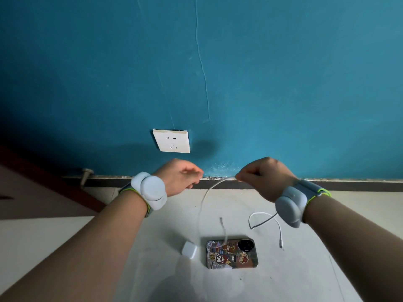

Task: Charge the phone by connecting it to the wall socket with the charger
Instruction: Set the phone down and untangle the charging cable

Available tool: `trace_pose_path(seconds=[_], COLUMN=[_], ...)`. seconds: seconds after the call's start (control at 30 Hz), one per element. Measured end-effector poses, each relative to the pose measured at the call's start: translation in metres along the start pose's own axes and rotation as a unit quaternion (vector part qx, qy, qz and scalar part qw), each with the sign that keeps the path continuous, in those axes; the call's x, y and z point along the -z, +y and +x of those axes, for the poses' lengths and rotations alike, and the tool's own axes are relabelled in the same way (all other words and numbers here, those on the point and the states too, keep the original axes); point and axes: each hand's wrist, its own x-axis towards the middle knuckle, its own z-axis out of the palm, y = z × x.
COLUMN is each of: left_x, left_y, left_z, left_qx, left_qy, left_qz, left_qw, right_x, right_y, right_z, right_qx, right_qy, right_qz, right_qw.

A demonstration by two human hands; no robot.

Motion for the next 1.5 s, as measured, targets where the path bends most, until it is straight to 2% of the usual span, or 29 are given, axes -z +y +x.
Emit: trace_pose_path(seconds=[0.23, 0.57, 0.7, 0.83, 0.9, 1.1, 1.23, 1.37, 1.5], left_x=[-0.030, -0.011, 0.009, 0.026, 0.031, 0.016, -0.005, -0.028, -0.028], left_y=[0.030, 0.023, 0.006, -0.013, -0.020, -0.007, 0.013, 0.029, 0.032], left_z=[-0.004, -0.005, -0.005, -0.005, -0.006, -0.002, -0.002, -0.004, -0.006], left_qx=[-0.081, -0.040, -0.014, 0.056, 0.081, 0.064, -0.019, -0.081, -0.123], left_qy=[-0.054, -0.032, 0.036, 0.139, 0.166, 0.105, 0.032, -0.012, -0.007], left_qz=[0.012, 0.099, 0.104, 0.097, 0.101, 0.069, 0.053, 0.114, 0.153], left_qw=[0.995, 0.994, 0.994, 0.984, 0.978, 0.990, 0.998, 0.990, 0.980], right_x=[-0.016, -0.014, -0.006, 0.010, 0.017, 0.017, 0.001, -0.015, -0.018], right_y=[-0.019, -0.012, -0.002, 0.016, 0.024, 0.018, 0.004, -0.009, -0.016], right_z=[-0.004, -0.005, -0.005, -0.006, -0.007, -0.005, -0.004, -0.002, -0.004], right_qx=[0.042, 0.004, -0.023, -0.050, -0.067, -0.043, -0.013, 0.011, 0.025], right_qy=[-0.012, -0.043, -0.044, -0.029, -0.018, -0.026, -0.040, -0.052, -0.055], right_qz=[0.011, 0.035, 0.033, 0.020, 0.006, 0.005, 0.008, 0.017, 0.042], right_qw=[0.999, 0.998, 0.998, 0.998, 0.998, 0.999, 0.999, 0.998, 0.997])
